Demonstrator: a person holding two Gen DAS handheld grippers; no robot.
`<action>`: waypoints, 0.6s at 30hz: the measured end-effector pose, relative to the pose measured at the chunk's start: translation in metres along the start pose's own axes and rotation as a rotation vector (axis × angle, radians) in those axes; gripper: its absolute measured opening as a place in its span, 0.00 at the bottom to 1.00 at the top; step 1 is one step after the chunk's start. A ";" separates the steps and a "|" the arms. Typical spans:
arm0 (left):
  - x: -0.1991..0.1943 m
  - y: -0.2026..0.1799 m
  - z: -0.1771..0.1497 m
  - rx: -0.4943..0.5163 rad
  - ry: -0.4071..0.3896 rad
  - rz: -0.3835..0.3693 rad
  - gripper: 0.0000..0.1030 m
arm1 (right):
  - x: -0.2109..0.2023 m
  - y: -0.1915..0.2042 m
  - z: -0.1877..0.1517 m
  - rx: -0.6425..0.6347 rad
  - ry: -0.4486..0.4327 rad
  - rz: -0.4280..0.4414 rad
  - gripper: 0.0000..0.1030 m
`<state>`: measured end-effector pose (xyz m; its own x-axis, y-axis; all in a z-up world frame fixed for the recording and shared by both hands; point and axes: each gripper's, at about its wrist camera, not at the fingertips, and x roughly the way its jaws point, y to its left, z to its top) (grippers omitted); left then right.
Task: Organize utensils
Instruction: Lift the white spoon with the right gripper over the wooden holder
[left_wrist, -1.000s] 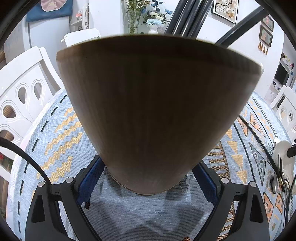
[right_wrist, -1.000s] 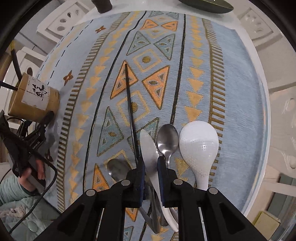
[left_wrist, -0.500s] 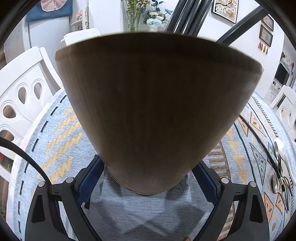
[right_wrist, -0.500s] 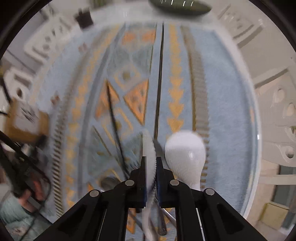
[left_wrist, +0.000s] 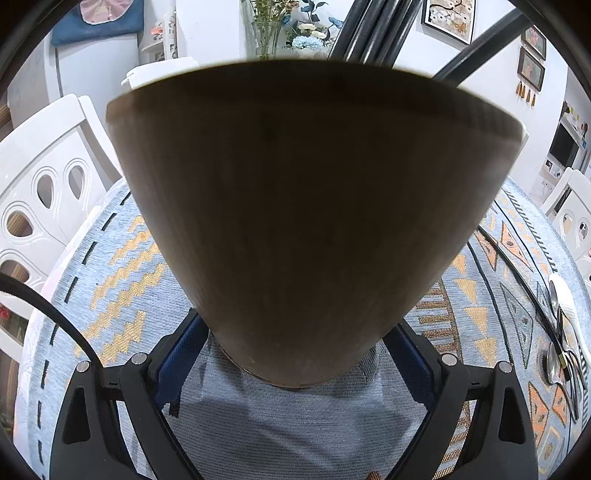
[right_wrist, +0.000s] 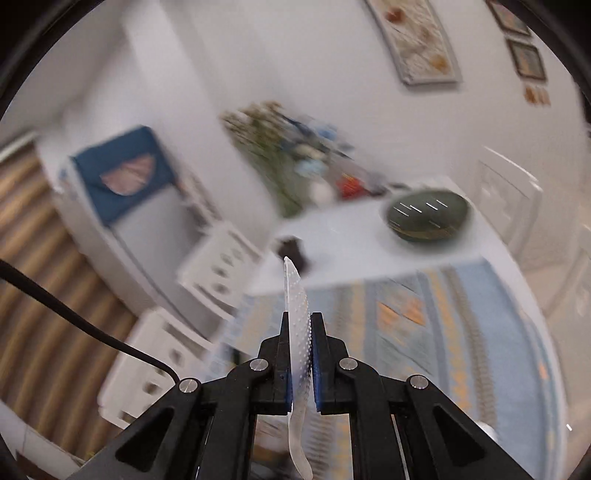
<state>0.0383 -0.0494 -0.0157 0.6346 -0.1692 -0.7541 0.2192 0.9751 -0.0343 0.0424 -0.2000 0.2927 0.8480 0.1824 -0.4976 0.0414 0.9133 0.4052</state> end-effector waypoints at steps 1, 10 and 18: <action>0.000 0.000 0.000 -0.001 -0.001 -0.001 0.91 | 0.004 0.014 -0.001 -0.014 -0.012 0.018 0.07; -0.001 0.000 -0.001 -0.004 -0.003 -0.006 0.91 | 0.062 0.067 -0.035 -0.061 0.043 0.049 0.07; -0.001 0.003 -0.001 -0.006 -0.002 -0.010 0.91 | 0.086 0.065 -0.058 -0.081 0.064 0.007 0.07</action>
<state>0.0378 -0.0462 -0.0154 0.6339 -0.1792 -0.7523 0.2210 0.9742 -0.0458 0.0874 -0.1041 0.2314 0.8123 0.2096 -0.5443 -0.0095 0.9378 0.3470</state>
